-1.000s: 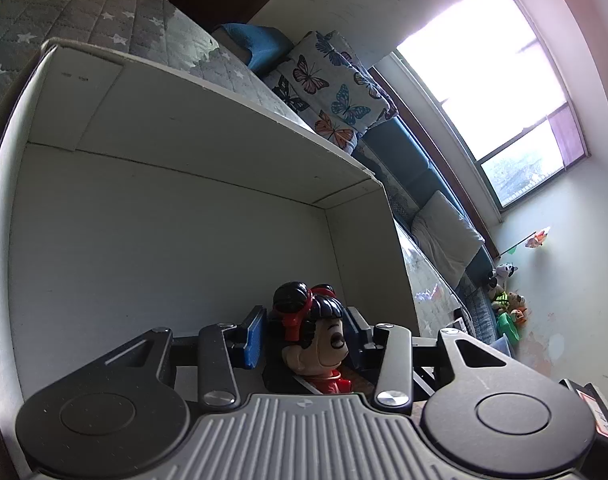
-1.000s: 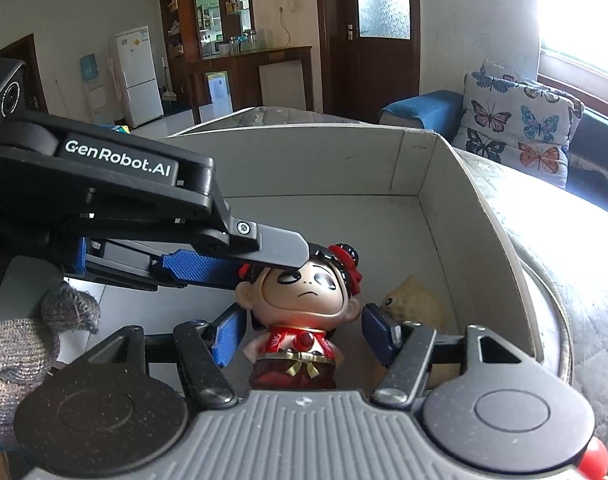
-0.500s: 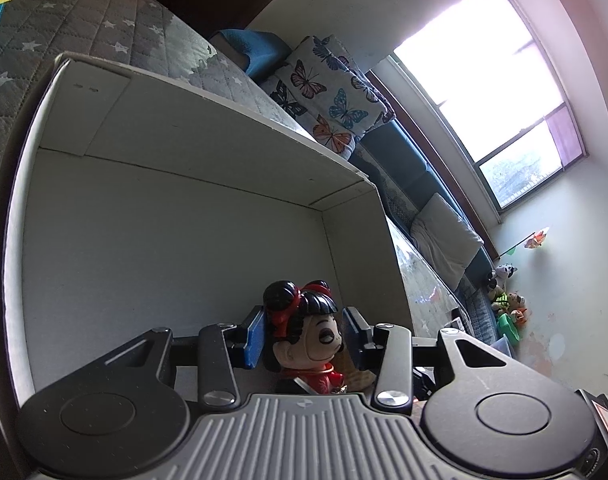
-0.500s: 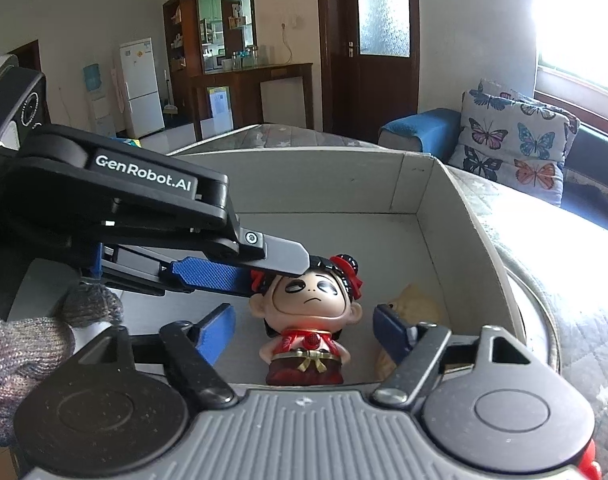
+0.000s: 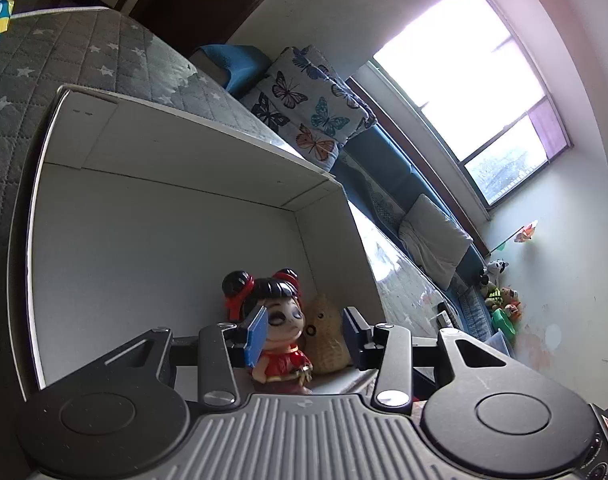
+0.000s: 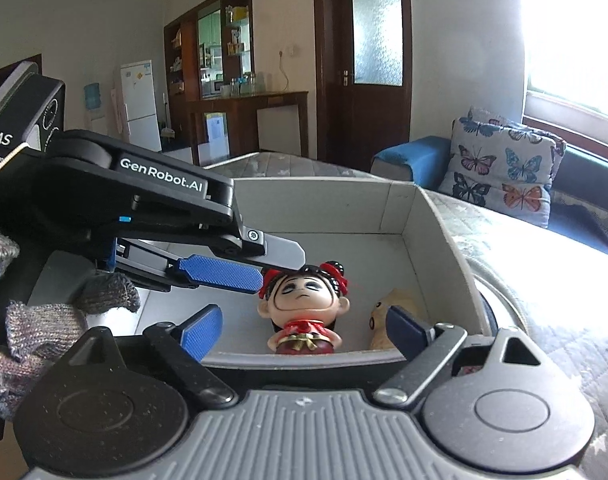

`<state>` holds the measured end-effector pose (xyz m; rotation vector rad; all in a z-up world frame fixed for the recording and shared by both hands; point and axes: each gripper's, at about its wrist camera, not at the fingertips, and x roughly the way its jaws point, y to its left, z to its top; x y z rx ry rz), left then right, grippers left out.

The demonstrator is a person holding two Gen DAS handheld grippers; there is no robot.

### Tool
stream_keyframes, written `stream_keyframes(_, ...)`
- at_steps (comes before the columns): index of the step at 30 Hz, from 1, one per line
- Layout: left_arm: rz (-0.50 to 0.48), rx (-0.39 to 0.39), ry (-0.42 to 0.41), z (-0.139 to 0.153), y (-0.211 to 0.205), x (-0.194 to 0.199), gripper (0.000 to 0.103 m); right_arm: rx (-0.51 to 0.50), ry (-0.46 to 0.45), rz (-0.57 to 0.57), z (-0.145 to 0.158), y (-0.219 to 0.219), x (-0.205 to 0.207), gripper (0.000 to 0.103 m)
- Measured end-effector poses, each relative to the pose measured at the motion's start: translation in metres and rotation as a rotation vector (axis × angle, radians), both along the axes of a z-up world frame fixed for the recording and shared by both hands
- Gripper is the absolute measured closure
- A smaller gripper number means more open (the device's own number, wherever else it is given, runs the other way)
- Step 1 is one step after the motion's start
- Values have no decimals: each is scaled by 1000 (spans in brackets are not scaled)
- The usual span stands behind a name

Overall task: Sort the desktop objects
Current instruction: 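Withdraw the left gripper and move it onto the green alien toy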

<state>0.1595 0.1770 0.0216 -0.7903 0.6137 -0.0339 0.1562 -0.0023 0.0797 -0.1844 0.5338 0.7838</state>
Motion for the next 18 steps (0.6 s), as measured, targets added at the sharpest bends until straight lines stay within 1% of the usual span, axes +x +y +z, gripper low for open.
stream_keyframes(4, -10, 7, -14, 4, -7, -8, 59, 20, -12, -13, 4, -12, -10, 9)
stream_keyframes(7, -22, 20, -21, 6, -13, -15, 59, 26, -28, -22, 5, -20, -19, 1)
stream_keyframes(11, -41, 36, -31, 9, -25, -23, 59, 22, -60, -38, 5, -30, -34, 0)
stream_keyframes(18, -88, 71, -42, 11, -49, -41, 59, 51, -57, -72, 2, -54, -53, 0)
